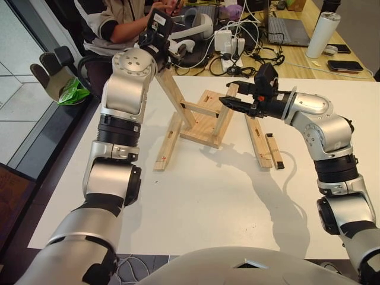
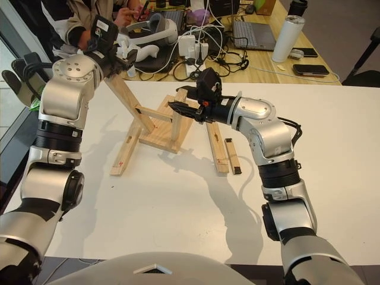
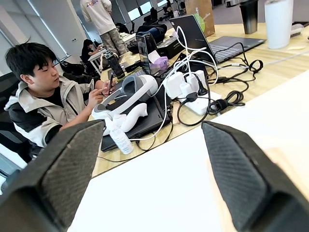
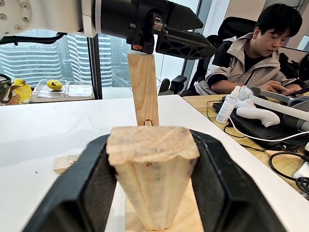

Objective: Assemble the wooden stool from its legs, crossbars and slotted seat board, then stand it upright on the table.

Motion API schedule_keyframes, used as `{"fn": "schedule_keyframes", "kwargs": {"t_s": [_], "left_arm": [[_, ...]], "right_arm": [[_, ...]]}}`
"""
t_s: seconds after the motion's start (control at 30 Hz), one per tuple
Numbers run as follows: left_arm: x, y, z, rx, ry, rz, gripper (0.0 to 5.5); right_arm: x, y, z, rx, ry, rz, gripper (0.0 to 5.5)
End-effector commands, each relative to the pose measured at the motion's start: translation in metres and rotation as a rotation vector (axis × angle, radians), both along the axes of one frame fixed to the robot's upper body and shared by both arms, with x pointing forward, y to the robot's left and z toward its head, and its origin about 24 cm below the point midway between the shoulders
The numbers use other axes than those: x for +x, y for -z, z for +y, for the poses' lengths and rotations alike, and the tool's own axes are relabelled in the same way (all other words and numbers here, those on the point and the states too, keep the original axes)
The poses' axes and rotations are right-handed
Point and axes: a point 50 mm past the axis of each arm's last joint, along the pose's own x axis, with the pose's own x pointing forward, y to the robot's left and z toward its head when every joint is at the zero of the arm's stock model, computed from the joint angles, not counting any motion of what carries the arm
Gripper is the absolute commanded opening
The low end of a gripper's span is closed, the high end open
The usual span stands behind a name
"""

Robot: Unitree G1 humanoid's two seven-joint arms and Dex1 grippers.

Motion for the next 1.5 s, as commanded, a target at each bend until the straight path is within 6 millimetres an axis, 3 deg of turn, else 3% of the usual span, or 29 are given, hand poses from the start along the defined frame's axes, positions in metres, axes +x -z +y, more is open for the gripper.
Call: {"fn": "schedule_keyframes", "kwargs": {"t_s": [0.03, 0.33, 0.4, 0.57, 0.67, 0.83, 0.93, 0.97, 1.07, 1.13, 1.2, 1.27, 1.33, 1.5], "left_arm": [[0.000, 0.004, -0.005, -0.141, -0.006, -0.006, 3.68], [-0.003, -0.027, -0.012, -0.190, 0.028, -0.143, 3.68], [-0.004, -0.030, -0.012, -0.199, 0.024, -0.157, 3.68], [-0.008, -0.039, -0.007, -0.245, 0.014, -0.206, 3.68], [-0.017, -0.046, 0.010, -0.305, -0.023, -0.241, 3.68], [-0.032, -0.059, 0.043, -0.412, -0.061, -0.267, 3.68], [-0.040, -0.064, 0.052, -0.470, -0.045, -0.264, 3.68], [-0.041, -0.061, 0.057, -0.468, -0.067, -0.248, 3.68], [-0.036, -0.025, 0.077, -0.345, -0.217, -0.119, 3.68], [-0.031, 0.001, 0.079, -0.249, -0.251, -0.031, 3.68], [-0.020, 0.028, 0.075, -0.215, -0.254, 0.050, 3.68], [-0.004, 0.044, 0.067, -0.261, -0.246, 0.097, 3.68], [0.009, 0.049, 0.056, -0.336, -0.236, 0.111, 3.68], [0.023, 0.051, 0.029, -0.374, -0.122, 0.109, 3.68]], "right_arm": [[-0.001, 0.023, -0.004, -0.041, 0.022, 0.107, 2.05], [-0.001, 0.022, -0.003, -0.034, 0.022, 0.111, 2.05], [-0.002, 0.021, -0.002, -0.022, 0.006, 0.110, 2.65], [-0.005, 0.010, -0.002, 0.046, -0.010, 0.098, 3.53], [0.000, -0.012, -0.019, 0.192, 0.024, 0.138, 3.53], [-0.006, -0.060, -0.052, 0.464, -0.085, 0.222, 3.53], [-0.001, -0.081, -0.062, 0.597, -0.072, 0.216, 3.53], [0.001, -0.081, -0.063, 0.595, -0.052, 0.217, 3.53], [-0.007, -0.082, -0.051, 0.612, -0.111, 0.250, 3.53], [-0.021, -0.084, -0.031, 0.631, -0.216, 0.282, 3.53], [-0.048, -0.086, -0.006, 0.622, -0.392, 0.327, 3.53], [-0.073, -0.075, 0.007, 0.539, -0.496, 0.390, 3.53], [-0.086, -0.045, 0.012, 0.340, -0.467, 0.456, 3.53], [-0.081, 0.015, 0.007, -0.045, -0.290, 0.489, 3.53]]}}
